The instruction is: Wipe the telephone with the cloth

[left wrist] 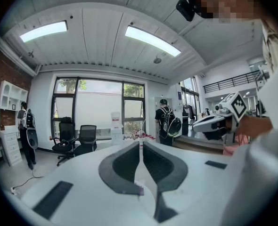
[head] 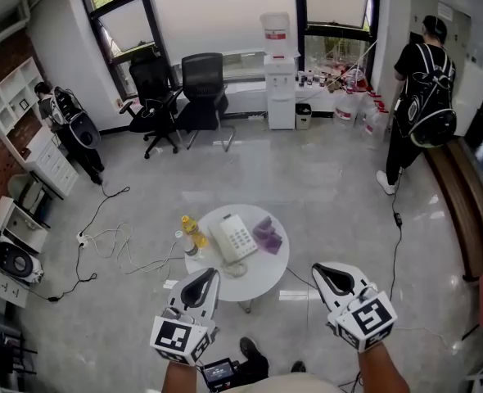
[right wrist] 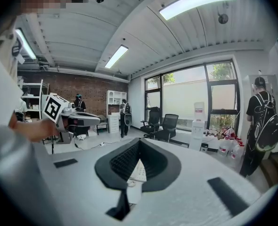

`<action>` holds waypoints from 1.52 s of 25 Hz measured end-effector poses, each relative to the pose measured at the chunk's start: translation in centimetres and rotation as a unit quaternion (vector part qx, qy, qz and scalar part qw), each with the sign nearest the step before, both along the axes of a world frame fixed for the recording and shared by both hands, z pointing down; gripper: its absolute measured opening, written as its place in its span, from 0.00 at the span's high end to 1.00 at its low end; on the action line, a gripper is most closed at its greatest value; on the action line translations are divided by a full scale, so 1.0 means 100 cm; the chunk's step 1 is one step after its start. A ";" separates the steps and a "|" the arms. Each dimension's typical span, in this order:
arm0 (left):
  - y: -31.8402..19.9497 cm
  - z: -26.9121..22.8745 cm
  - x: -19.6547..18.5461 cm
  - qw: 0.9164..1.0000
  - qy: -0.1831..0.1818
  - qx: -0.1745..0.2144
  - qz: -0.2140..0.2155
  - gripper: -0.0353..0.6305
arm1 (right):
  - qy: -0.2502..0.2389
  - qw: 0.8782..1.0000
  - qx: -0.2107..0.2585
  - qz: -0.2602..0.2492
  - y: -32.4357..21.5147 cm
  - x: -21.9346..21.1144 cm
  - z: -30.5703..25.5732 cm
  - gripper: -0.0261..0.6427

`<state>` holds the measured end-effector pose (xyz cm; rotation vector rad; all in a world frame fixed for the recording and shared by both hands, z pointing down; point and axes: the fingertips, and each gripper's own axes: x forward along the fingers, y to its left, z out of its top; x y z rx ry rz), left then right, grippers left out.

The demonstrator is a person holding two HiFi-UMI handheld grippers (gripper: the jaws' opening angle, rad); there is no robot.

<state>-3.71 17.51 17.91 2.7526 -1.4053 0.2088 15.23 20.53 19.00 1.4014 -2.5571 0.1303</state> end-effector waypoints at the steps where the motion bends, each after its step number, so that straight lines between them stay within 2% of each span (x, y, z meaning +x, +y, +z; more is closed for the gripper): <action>1: -0.007 0.004 -0.005 1.000 0.001 0.000 0.004 0.91 | 0.003 1.000 0.000 0.001 -0.007 -0.005 0.000 0.97; 14: -0.081 0.031 -0.069 0.999 0.021 0.000 0.037 0.91 | 0.038 0.999 0.003 0.021 -0.070 -0.076 0.003 0.97; 20: -0.104 0.047 -0.087 0.999 0.026 -0.021 0.036 0.91 | 0.057 0.998 -0.007 0.016 -0.101 -0.095 0.009 0.97; 28: -0.134 0.073 -0.103 0.998 0.006 -0.053 0.012 0.91 | 0.045 0.999 -0.026 -0.008 -0.161 -0.111 0.032 0.97; 38: -0.191 0.122 -0.095 0.995 -0.001 -0.099 -0.031 0.91 | 0.047 0.996 -0.051 -0.047 -0.237 -0.107 0.070 0.97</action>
